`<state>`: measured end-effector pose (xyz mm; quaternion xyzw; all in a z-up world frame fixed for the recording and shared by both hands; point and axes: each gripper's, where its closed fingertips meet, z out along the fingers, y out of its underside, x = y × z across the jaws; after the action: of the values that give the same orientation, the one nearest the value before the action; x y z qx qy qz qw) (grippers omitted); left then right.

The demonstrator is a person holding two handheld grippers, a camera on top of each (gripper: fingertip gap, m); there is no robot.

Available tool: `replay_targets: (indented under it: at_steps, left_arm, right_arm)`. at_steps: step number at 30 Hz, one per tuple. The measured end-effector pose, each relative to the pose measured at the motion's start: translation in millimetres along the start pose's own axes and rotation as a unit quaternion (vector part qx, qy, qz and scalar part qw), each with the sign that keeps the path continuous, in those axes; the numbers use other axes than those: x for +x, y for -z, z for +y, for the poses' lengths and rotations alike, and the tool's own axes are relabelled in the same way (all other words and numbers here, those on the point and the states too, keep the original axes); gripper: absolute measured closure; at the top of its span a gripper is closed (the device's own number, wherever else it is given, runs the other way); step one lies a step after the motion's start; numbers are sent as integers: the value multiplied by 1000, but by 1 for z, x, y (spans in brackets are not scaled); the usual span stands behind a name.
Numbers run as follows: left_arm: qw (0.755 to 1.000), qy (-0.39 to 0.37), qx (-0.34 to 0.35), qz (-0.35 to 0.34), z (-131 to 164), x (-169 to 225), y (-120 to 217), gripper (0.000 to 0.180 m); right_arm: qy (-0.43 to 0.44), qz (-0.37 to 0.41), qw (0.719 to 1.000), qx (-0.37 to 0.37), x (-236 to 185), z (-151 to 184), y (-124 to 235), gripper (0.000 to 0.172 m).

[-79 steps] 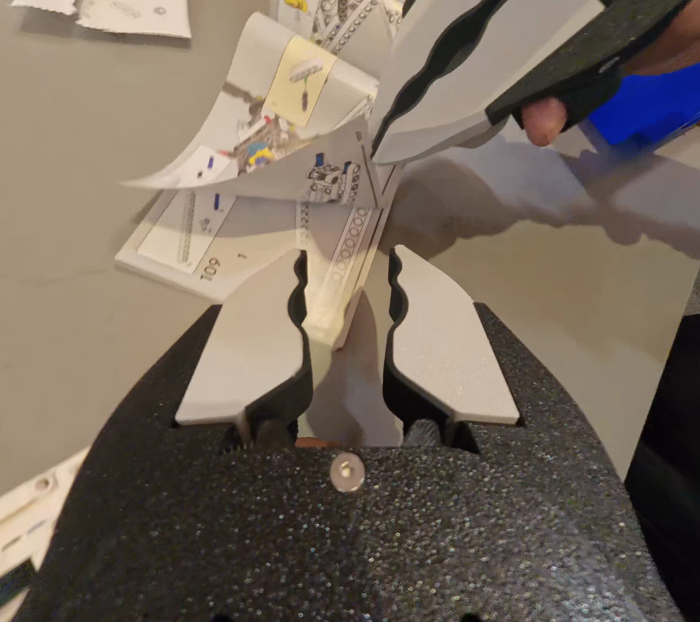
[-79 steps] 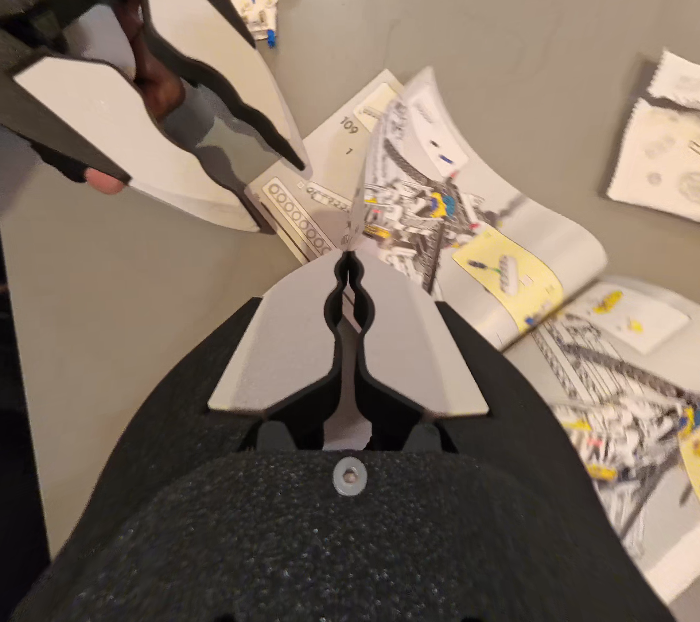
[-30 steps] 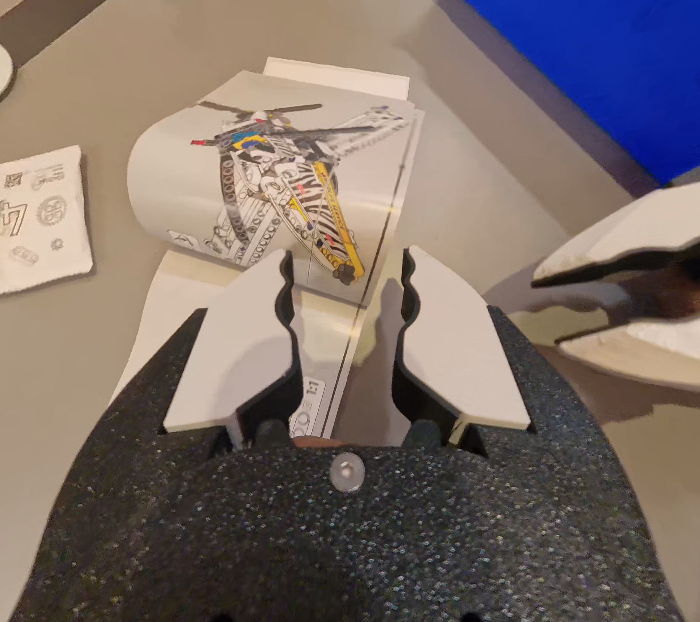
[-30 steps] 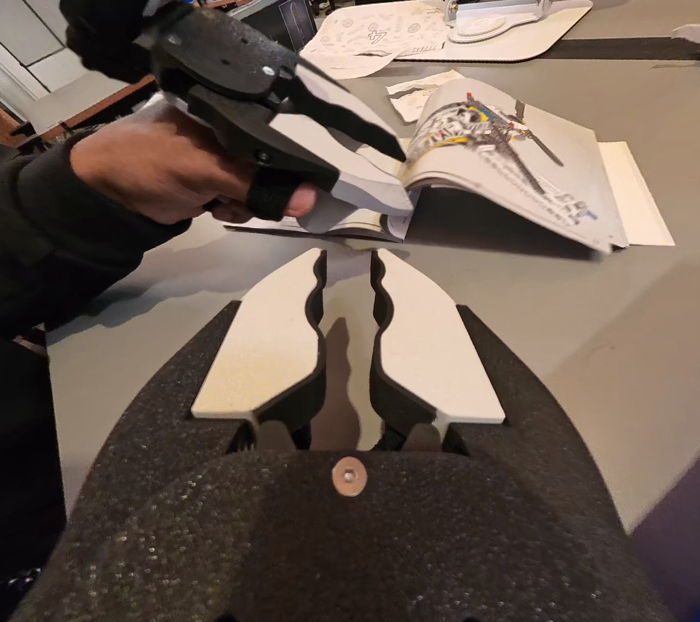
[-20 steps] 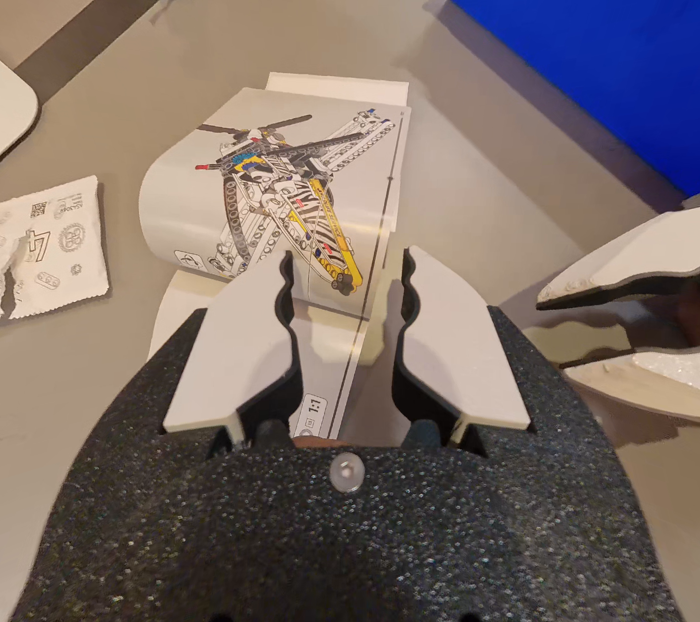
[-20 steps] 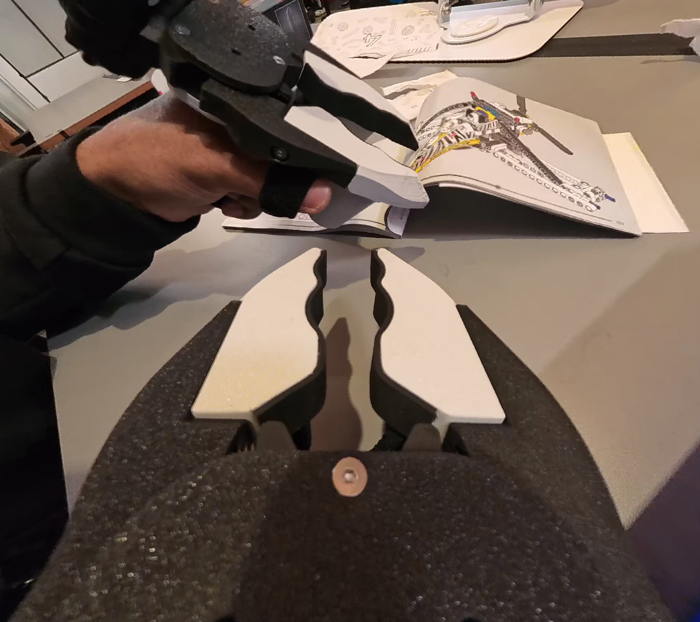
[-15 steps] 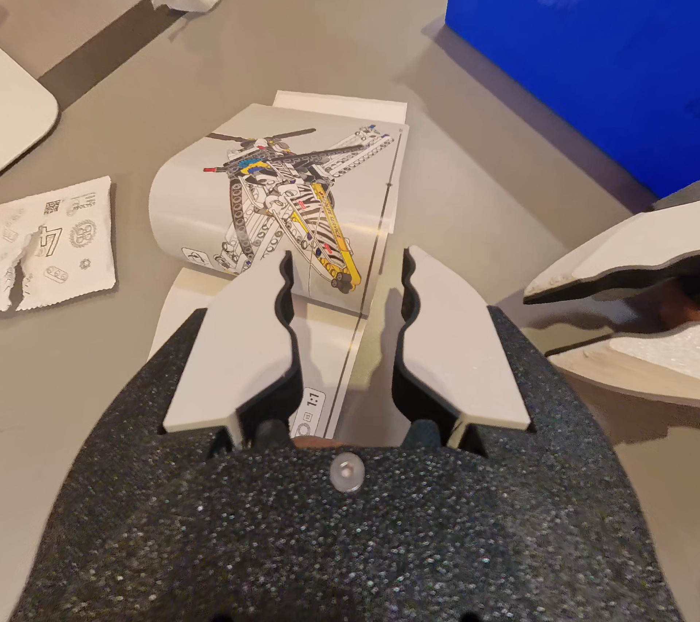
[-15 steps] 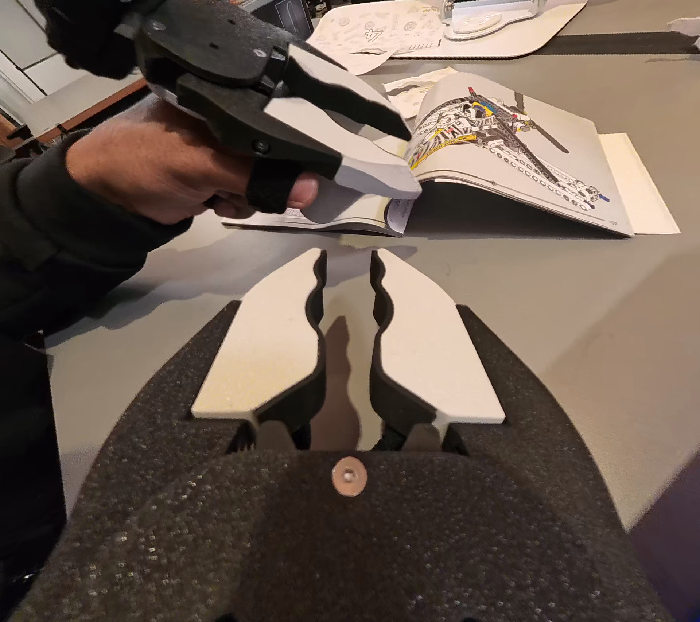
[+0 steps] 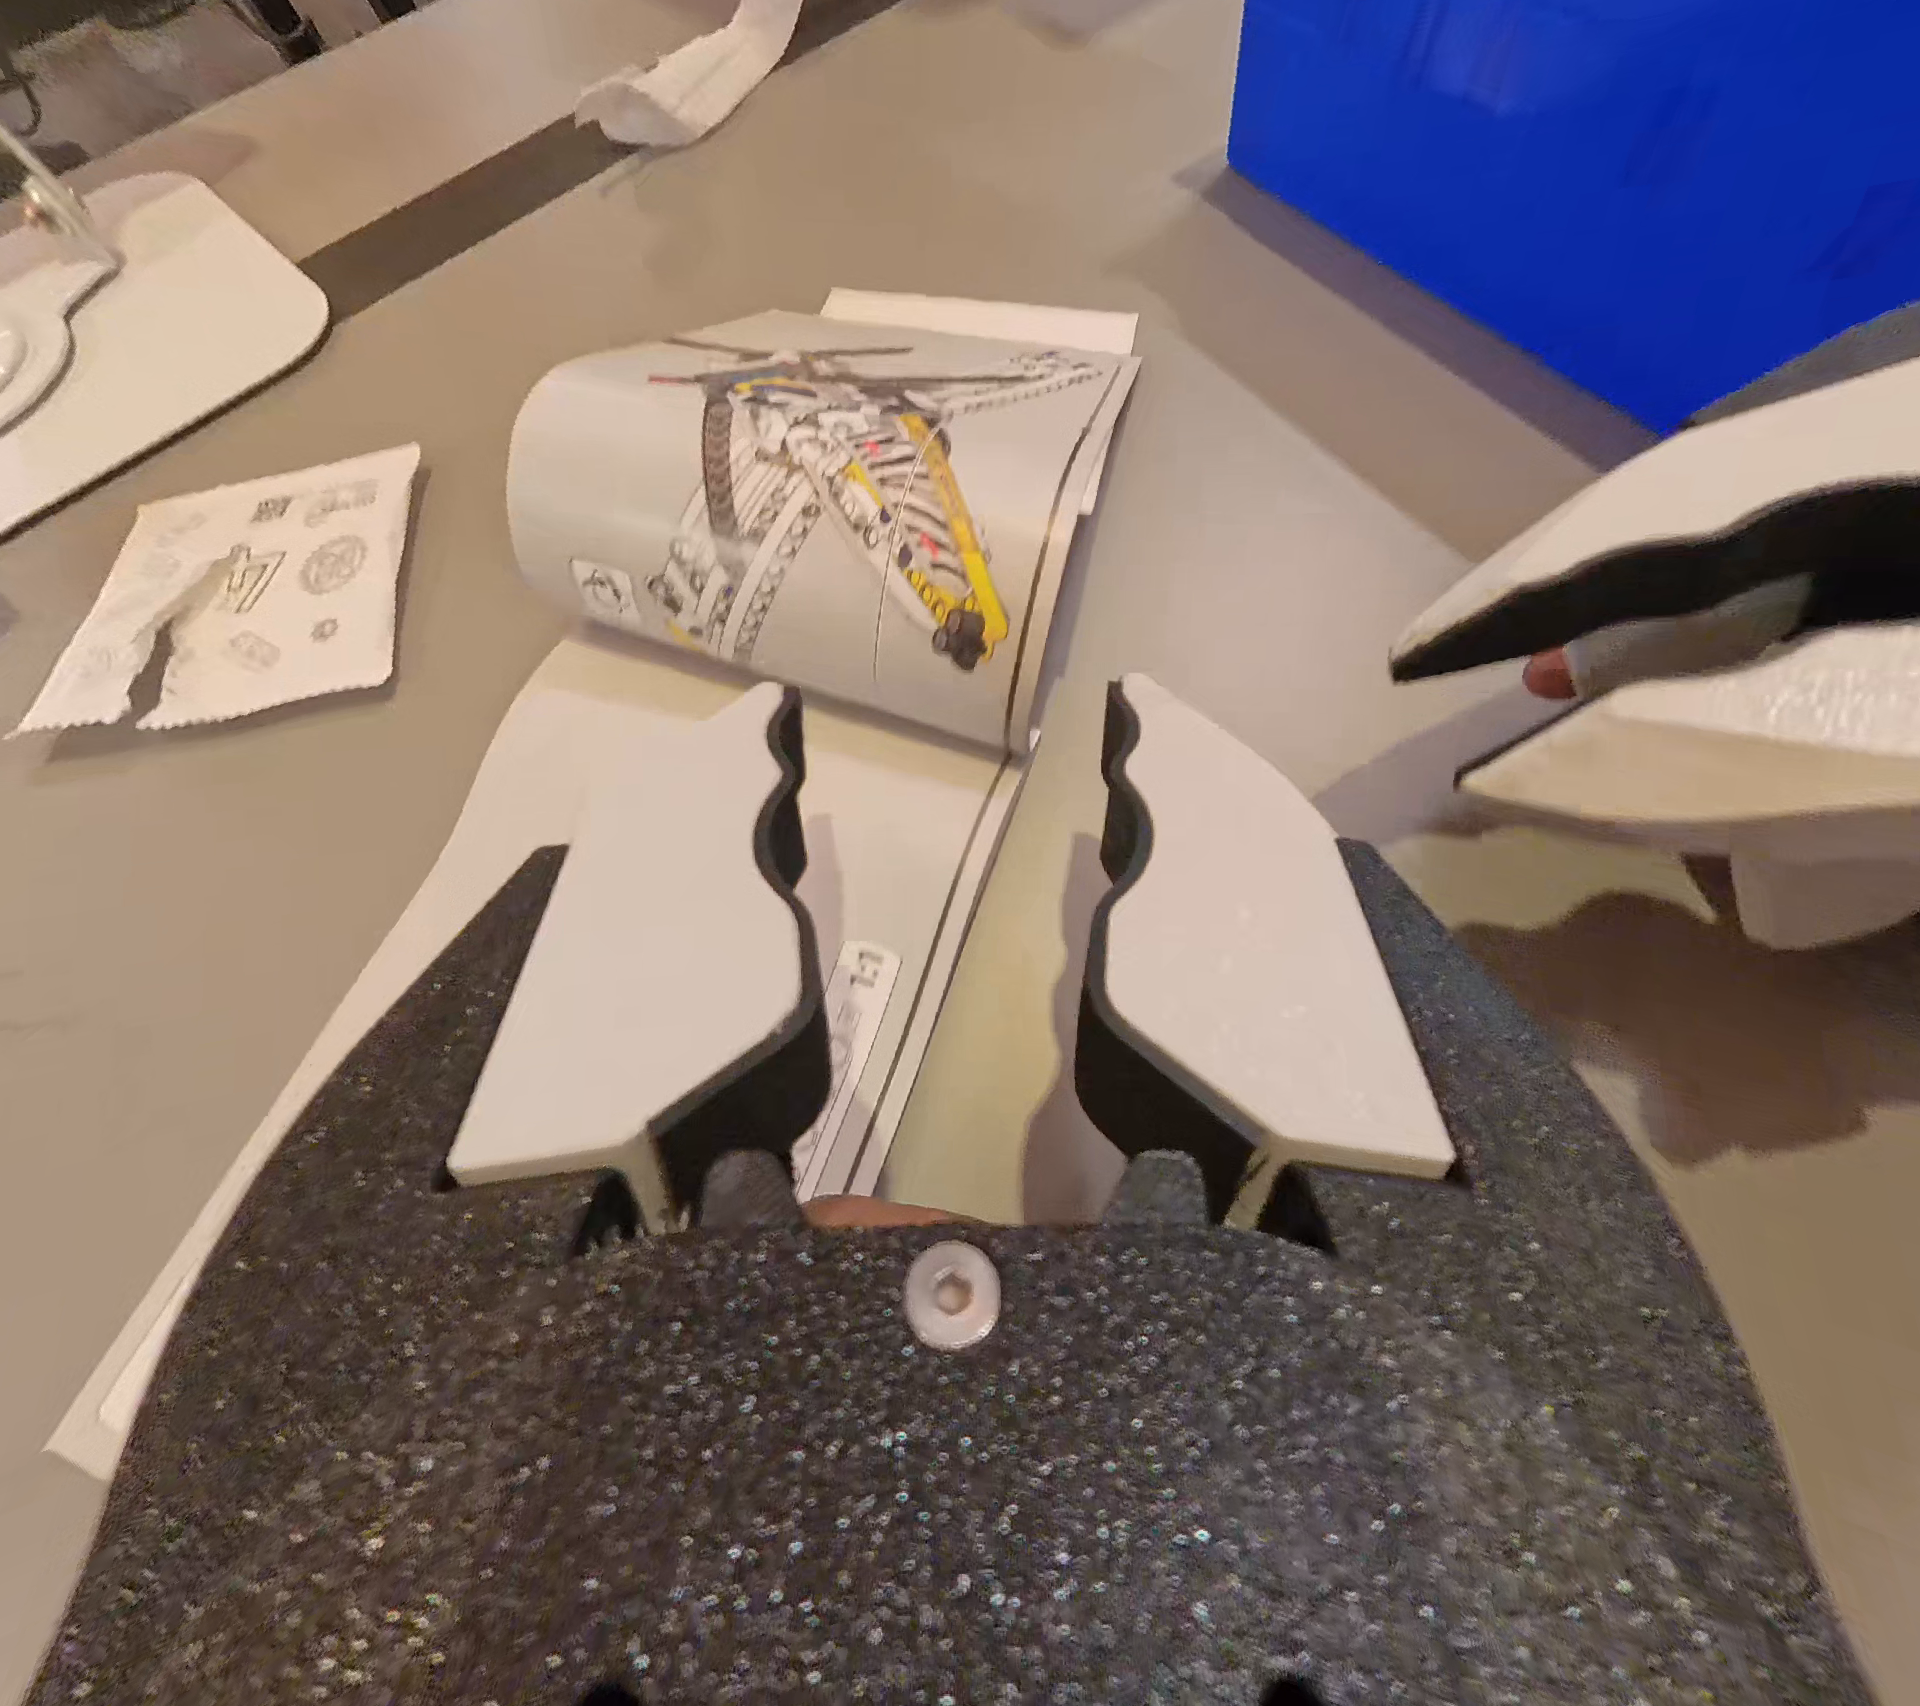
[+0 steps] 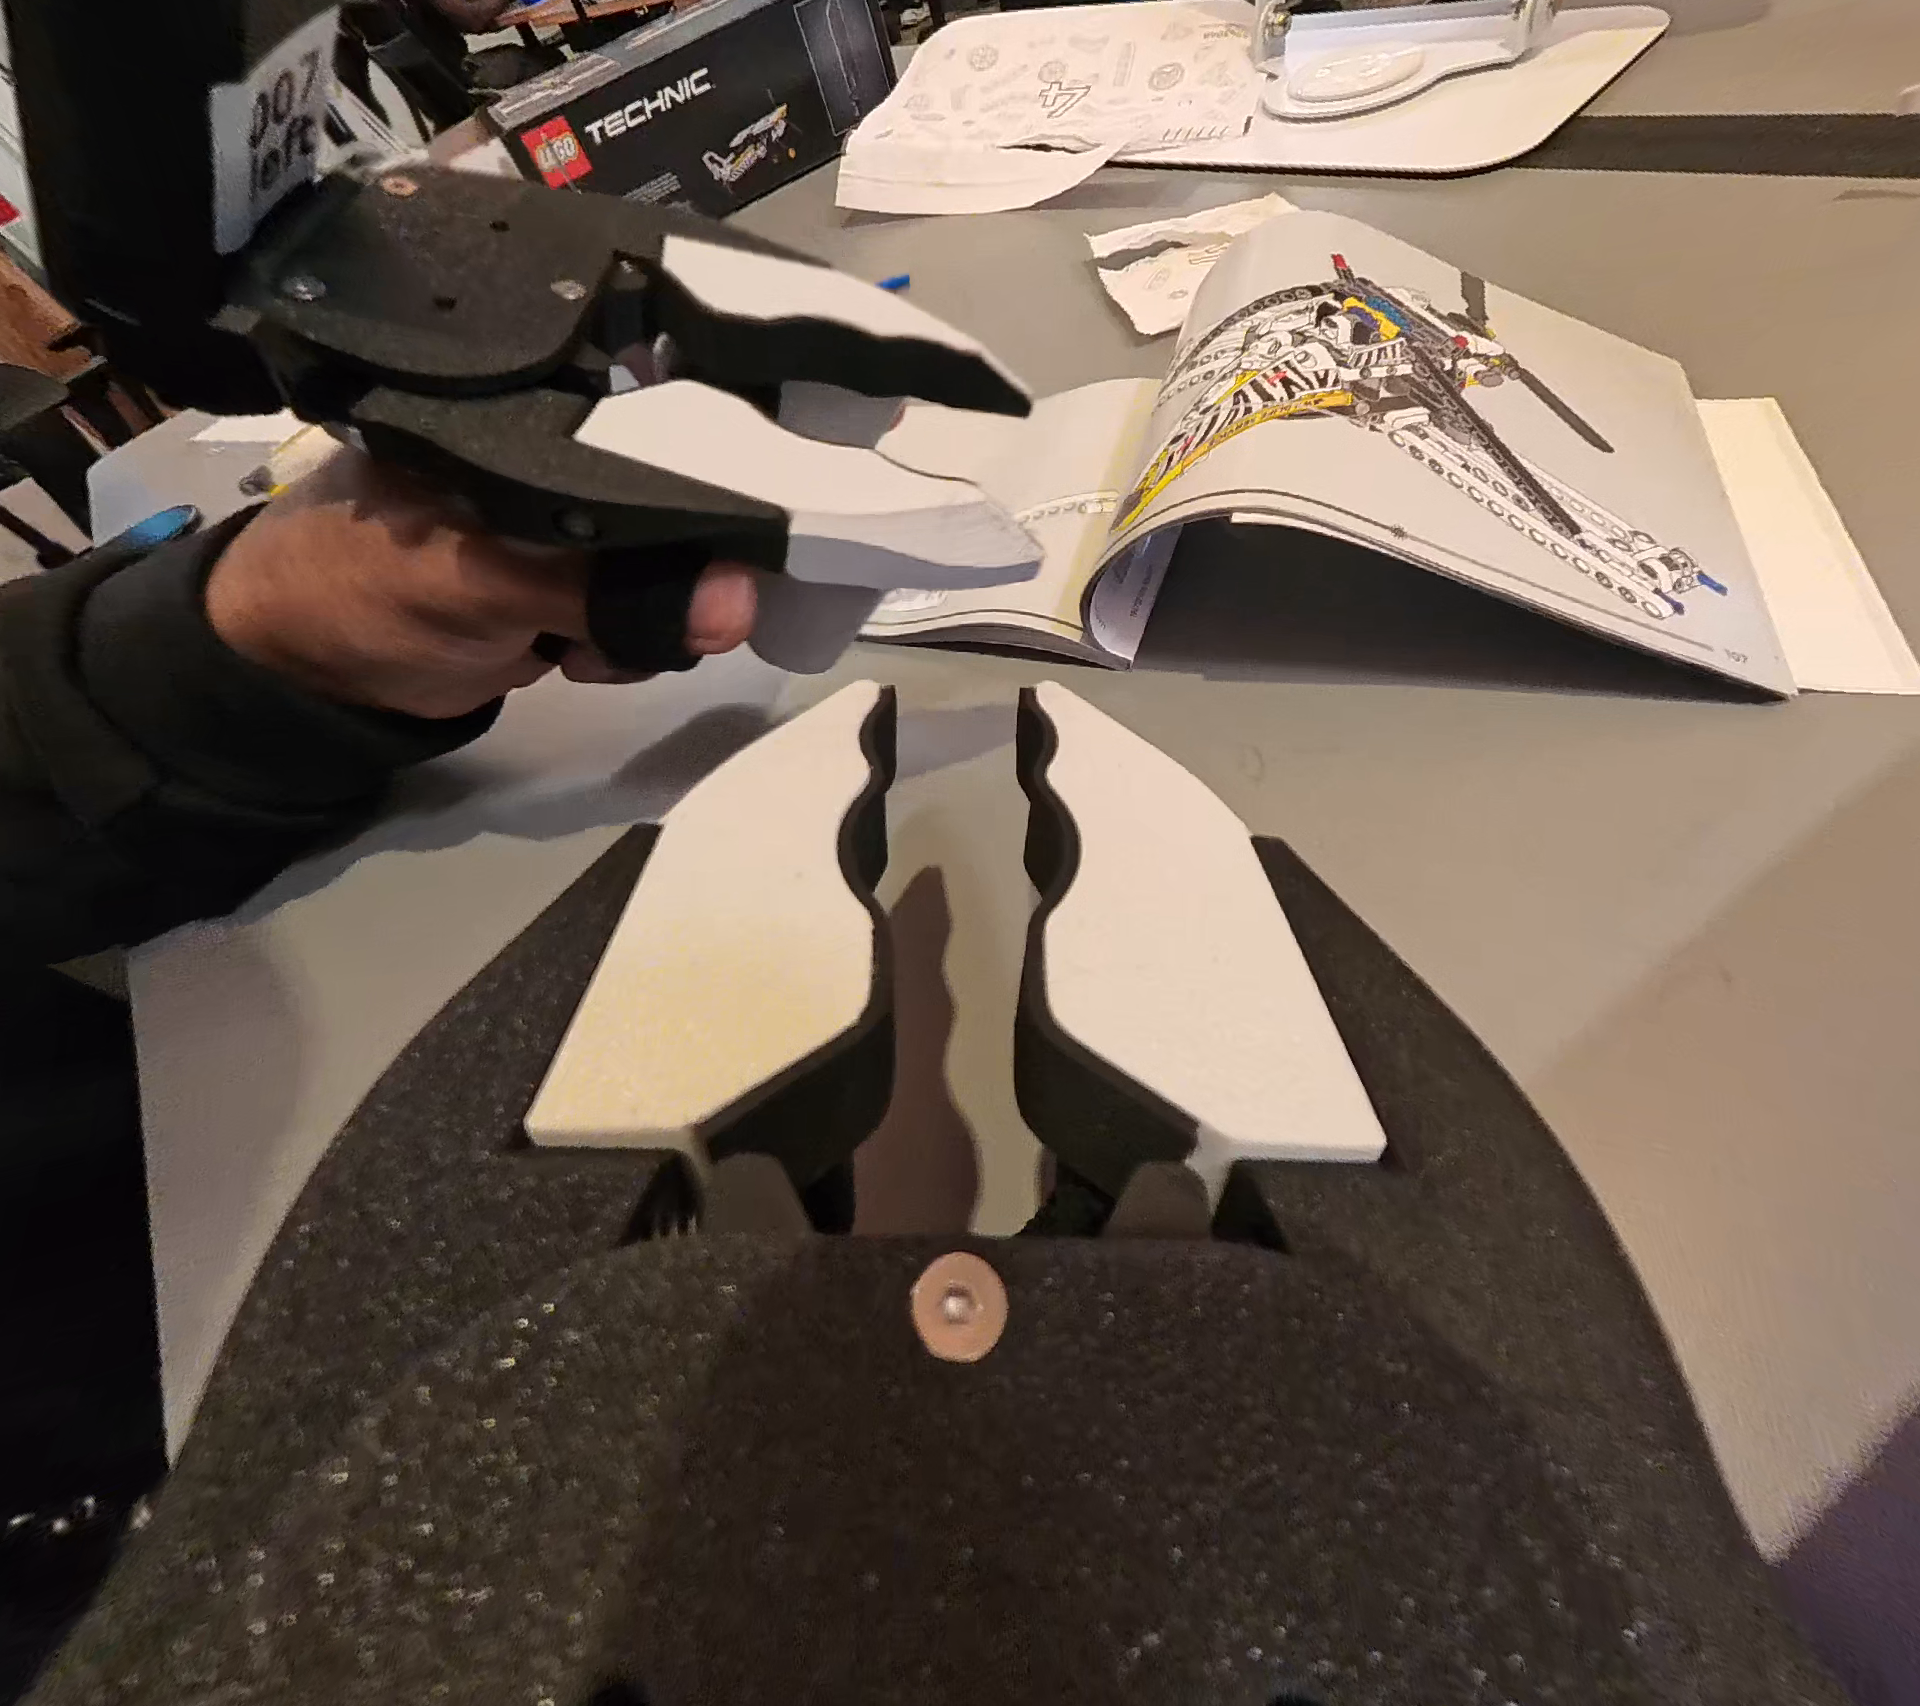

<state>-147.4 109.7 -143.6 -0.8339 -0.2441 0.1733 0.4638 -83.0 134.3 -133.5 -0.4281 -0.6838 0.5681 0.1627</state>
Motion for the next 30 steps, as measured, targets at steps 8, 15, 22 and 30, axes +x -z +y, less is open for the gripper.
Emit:
replay_targets:
  at_steps: [8, 15, 22, 30]
  left_arm:
    - [999, 37, -32, -5, 44, -13, 35, 125]
    - [997, 58, -47, -37, 70, -19, 61, 127]
    - [998, 51, -45, -14, 74, 2, 63, 128]
    - [996, 58, -63, -13, 80, -1, 64, 129]
  right_arm:
    - [-6, 8, 1000, -3, 3, 0, -2, 150]
    - [-7, 7, 1000, -6, 3, 1, -4, 150]
    - [-7, 7, 1000, -5, 3, 0, -4, 150]
    - [-5, 2, 1000, -8, 1, 1, -5, 150]
